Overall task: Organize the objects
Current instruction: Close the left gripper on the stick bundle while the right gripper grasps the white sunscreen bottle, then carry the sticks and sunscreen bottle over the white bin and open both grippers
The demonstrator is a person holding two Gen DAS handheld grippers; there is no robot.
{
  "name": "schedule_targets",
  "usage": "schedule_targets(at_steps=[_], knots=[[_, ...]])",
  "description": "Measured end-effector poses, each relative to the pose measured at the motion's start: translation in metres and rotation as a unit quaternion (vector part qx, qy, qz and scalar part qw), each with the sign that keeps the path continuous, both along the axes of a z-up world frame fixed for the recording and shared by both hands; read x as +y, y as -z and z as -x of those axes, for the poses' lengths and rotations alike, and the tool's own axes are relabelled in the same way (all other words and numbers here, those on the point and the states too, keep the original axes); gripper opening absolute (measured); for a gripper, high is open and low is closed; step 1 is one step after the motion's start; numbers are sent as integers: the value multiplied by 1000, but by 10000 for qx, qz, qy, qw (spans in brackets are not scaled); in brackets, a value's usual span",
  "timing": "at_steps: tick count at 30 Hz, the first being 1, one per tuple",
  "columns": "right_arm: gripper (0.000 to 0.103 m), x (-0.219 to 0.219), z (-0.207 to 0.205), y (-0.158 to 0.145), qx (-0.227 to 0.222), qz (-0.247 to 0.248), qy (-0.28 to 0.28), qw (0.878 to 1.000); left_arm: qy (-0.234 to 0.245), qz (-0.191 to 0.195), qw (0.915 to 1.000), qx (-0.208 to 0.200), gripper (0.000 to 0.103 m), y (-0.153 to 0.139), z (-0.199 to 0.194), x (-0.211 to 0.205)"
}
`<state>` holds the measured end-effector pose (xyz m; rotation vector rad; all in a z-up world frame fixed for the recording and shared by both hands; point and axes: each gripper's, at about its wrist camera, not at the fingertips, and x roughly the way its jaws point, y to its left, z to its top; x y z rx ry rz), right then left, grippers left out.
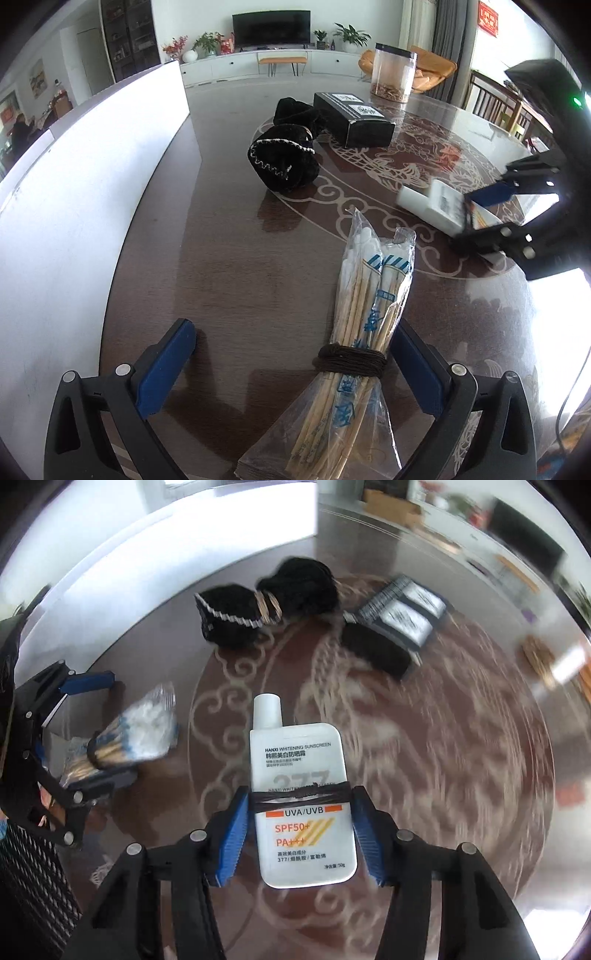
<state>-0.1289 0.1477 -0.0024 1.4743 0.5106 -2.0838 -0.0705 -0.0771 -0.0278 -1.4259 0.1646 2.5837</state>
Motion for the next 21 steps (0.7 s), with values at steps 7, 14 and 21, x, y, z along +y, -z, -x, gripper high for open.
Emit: schedule_targets(at_steps=[7,14,21], knots=[[65,-7,-12,1,38,-46,55,10000,505,133,9981,-320,50,-11,3,14],[54,13,-43,-13,-78,166,367,9992,230,-332,9992,57,29,-16,-37,-4],[54,30,-81,-55,-123,1074,779,9911,-3,-854,9908,1050,29,-91,-75,-37]])
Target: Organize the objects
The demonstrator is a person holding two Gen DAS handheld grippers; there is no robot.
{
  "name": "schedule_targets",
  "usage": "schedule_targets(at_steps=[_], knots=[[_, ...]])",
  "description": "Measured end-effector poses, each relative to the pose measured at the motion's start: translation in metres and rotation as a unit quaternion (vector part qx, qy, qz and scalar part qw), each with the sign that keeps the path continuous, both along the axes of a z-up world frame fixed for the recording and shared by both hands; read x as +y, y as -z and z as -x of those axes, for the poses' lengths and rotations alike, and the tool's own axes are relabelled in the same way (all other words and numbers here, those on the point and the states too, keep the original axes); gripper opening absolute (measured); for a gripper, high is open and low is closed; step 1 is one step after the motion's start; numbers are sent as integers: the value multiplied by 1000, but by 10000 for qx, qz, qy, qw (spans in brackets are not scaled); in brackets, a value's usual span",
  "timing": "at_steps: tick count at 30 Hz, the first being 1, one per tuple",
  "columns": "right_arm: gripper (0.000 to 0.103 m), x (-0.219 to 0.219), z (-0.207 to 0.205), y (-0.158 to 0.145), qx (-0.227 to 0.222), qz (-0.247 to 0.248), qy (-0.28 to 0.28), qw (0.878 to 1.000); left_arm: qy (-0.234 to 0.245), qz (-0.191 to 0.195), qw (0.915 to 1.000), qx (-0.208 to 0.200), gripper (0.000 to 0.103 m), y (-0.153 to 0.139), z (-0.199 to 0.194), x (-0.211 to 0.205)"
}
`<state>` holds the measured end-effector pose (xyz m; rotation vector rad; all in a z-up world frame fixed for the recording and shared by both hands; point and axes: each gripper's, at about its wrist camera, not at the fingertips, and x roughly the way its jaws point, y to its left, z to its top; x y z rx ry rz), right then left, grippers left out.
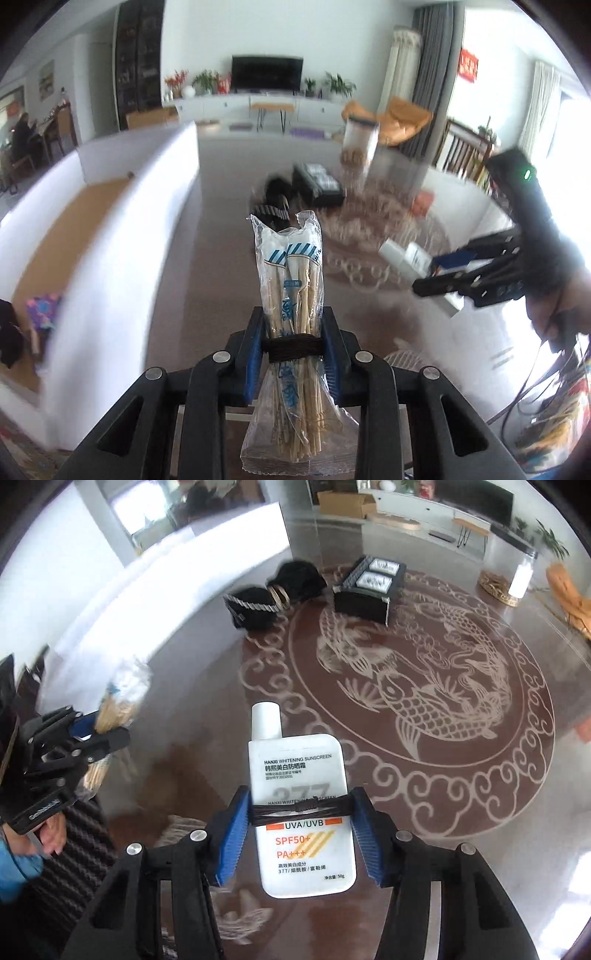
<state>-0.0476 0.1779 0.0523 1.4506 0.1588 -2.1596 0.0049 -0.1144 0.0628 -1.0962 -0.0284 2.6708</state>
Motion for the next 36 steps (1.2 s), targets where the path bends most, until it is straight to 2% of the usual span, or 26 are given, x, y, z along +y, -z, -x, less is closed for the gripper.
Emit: schedule_targets(at_steps=[3,7,10,12,14,16,17,18,19,20,22,23,26,31,33,36], knots=[[54,-28,-10,-32,260,300,-149,9991,-289,-133,9990,325,29,-37,-12,-38],[54,-102,-8,-85,683,924,-558,9918,-914,-177,9948,421,29,-69,-7,-109],[54,-169,1,-106,897,1301,-935,9830,-1480,17,9886,291,29,-75,7,-165],[54,-214,-1,-118,961,1484,-1160,9774,-1833,113,9830,47,29,-69,17,-202],[55,-252,-2,-117,955,1547,-1297,9747,-2134,238,9763,-273,30,-55,31,-229],[56,-285,2,-103,832,1529,-1370,9752,-2397,510,9675,-627,46,-38,44,-244],[60,-297,7,-91,732,1476,-1385,9766,-2504,644,9631,-741,71,-29,49,-249],[65,-307,8,-79,619,1408,-1360,9787,-2574,742,9605,-760,84,-23,50,-251],[72,-312,9,-70,514,1323,-1278,9816,-2656,896,9569,-758,84,-17,48,-250],[74,-310,8,-63,491,1301,-1172,9833,-2645,913,9572,-747,84,-11,44,-248],[75,-294,0,-54,545,1387,-1069,9830,-2512,697,9631,-667,84,-5,37,-238],[76,-282,-4,-51,651,1383,-1010,9831,-2472,638,9648,-626,84,-4,37,-234],[88,-238,-13,-43,1123,1225,-810,9828,-2287,625,9705,-440,84,-6,24,-204],[91,-143,-28,-9,1891,336,-339,9808,-1543,582,9863,-70,88,-26,10,-125],[91,-107,-26,9,1903,-38,-107,9817,-1244,722,9896,0,94,-32,7,-89],[91,-57,-24,38,1644,-445,344,9848,-922,821,9923,-13,94,-31,6,-49]])
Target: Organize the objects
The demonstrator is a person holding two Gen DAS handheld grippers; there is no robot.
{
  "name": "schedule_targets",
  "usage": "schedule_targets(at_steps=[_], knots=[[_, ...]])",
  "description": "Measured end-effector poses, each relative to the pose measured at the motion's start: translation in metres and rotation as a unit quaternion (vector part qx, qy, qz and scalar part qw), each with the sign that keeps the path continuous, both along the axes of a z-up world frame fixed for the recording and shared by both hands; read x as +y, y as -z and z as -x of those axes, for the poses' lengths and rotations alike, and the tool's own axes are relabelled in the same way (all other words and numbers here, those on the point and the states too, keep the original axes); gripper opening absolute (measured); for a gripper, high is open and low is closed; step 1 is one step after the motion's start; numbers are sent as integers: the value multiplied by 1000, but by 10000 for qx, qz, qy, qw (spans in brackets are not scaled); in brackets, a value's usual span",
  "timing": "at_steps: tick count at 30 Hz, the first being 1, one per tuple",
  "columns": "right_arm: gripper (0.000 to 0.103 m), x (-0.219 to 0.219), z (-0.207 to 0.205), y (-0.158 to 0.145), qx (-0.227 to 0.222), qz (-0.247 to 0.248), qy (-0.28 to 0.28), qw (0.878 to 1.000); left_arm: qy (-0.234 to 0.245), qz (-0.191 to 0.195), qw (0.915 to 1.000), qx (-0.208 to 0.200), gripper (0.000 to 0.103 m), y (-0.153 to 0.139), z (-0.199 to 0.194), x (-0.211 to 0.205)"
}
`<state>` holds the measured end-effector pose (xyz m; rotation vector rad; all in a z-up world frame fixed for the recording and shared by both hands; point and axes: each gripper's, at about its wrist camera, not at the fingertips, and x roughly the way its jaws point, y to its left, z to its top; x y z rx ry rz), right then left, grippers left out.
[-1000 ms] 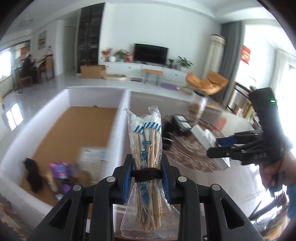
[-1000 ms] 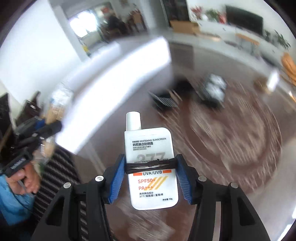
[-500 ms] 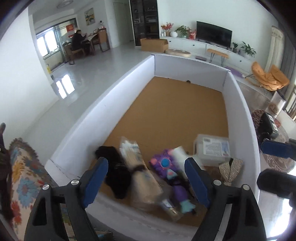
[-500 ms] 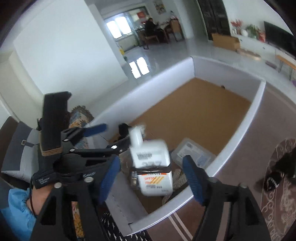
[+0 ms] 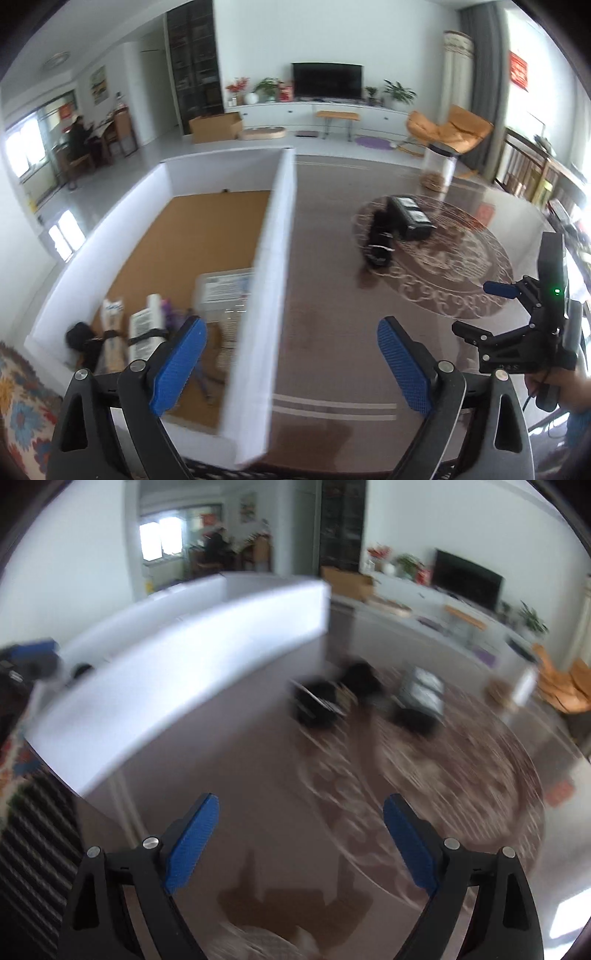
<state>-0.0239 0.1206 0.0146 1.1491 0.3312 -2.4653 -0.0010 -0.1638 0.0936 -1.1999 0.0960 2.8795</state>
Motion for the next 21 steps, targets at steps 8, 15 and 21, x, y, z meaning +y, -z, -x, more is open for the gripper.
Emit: schedule_targets(at_steps=[8,15,21], knots=[[91,90,-15,22,-99,-144,941,9954,343,123,9991,-194,94,13,10,52],[92,110,-9,21,-163,151,1284,9915,535,209,9978,-346,94,27,15,75],[92,109,-3,26,-246,46,1420,9895,790,-339,9914,-984,94,73,19,89]])
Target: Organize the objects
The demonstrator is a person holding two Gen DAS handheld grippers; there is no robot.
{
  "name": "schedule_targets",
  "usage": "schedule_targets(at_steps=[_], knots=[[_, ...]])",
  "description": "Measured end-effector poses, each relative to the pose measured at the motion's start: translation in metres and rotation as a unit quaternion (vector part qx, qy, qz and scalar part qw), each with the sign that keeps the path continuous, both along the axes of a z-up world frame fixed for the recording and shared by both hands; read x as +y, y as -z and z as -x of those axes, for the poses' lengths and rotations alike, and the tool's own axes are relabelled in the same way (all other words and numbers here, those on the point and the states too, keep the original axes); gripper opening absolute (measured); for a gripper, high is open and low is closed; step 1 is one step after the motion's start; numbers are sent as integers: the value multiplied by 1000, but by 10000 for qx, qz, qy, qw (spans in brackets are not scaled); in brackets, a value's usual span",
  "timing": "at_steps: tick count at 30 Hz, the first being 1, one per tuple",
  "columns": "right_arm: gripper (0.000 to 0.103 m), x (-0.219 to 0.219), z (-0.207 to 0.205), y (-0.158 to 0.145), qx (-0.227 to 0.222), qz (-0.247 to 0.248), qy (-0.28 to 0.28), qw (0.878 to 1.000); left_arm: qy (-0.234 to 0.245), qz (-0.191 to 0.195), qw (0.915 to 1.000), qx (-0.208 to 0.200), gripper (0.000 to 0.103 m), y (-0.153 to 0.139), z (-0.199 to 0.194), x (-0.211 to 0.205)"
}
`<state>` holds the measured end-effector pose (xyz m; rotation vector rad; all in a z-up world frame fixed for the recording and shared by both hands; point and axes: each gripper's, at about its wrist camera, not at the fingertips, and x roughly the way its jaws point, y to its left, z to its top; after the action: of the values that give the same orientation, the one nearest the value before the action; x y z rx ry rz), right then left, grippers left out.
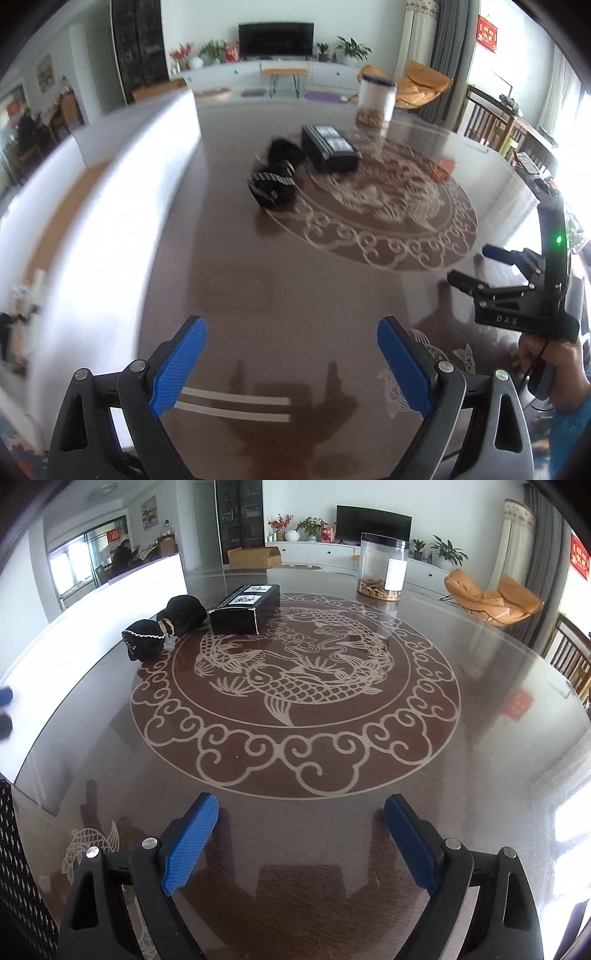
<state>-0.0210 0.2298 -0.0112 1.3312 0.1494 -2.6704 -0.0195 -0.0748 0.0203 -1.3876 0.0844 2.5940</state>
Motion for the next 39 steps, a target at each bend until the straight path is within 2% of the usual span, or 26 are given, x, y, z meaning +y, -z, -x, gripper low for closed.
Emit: schedule_targets(at_steps=[6,18,22,30,36,39], knots=[[98,-10,-3,1,60,-238,-85,9997,-49,-102,9991,-400,94,34,16,8],[101,-10,-1,3,1,-164,-135,9998,-16,343,9980,-523,94,45,55,14],[101,-9,0,3,-33,-95,-133,9999,-31,327,9983,-484,94,38,63,13],[101,-9,1,3,-57,-45,-140,9999,98,488,9987,97,94,-11,102,21],[101,-10,1,4,-64,-29,-149,9999,219,613,9979,62,94,-11,150,29],[101,-10,1,4,-69,-16,-159,9998,114,663,9977,-56,94,-2,167,27]])
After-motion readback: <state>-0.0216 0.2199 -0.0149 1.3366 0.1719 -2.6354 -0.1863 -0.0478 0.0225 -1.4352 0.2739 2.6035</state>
